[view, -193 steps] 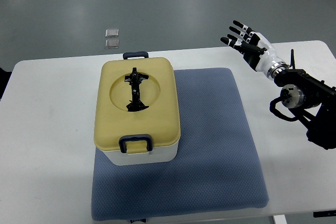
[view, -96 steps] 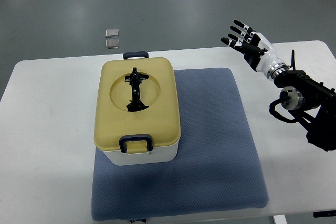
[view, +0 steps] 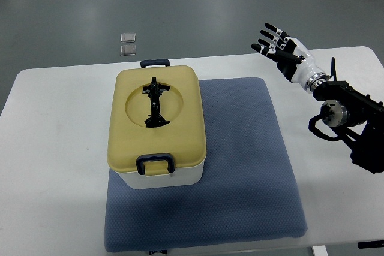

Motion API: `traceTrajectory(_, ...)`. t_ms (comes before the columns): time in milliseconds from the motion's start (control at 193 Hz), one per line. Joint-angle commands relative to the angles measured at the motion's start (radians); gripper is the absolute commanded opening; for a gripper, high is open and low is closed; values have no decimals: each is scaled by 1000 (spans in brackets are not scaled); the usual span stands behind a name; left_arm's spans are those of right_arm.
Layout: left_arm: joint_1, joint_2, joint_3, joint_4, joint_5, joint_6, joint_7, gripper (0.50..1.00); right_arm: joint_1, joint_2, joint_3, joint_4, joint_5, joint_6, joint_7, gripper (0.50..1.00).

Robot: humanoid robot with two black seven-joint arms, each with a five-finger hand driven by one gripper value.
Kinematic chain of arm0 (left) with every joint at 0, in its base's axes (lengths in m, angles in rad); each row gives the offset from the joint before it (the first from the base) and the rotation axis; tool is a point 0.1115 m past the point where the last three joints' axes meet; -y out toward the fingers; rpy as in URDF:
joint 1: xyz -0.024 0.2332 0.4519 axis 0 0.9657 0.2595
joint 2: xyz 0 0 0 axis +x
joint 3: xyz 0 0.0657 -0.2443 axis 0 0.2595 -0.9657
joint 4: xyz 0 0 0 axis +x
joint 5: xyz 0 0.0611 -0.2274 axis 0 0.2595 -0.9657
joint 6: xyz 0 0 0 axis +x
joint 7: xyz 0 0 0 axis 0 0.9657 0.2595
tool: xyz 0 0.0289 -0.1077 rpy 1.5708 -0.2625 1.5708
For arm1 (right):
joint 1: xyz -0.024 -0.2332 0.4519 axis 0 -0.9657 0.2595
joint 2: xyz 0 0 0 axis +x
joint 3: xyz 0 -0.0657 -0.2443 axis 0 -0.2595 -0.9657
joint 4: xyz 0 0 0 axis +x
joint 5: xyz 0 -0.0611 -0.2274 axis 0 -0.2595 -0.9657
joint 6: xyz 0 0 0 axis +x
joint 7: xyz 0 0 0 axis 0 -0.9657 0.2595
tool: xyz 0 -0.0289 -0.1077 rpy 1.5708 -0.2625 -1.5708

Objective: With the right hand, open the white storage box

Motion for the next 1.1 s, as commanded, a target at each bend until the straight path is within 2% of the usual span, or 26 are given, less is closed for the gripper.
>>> traceTrajectory(0, 0, 0, 0, 1, 1, 0, 0, 1000, 1, 1, 2, 0, 0, -2, 0, 921)
traceTrajectory(663, -1, 0, 0, -2, 1, 0, 0, 1000, 16, -23, -9, 6, -12, 14, 0, 919)
traceTrajectory(865, -1, 0, 0, -1, 1, 0, 0, 1000, 64, -57, -10, 10, -212, 121, 20, 917)
traceTrajectory(1093, -1, 0, 0, 6, -1, 0, 0, 1000, 223, -100, -16, 21, -546, 259, 57, 915)
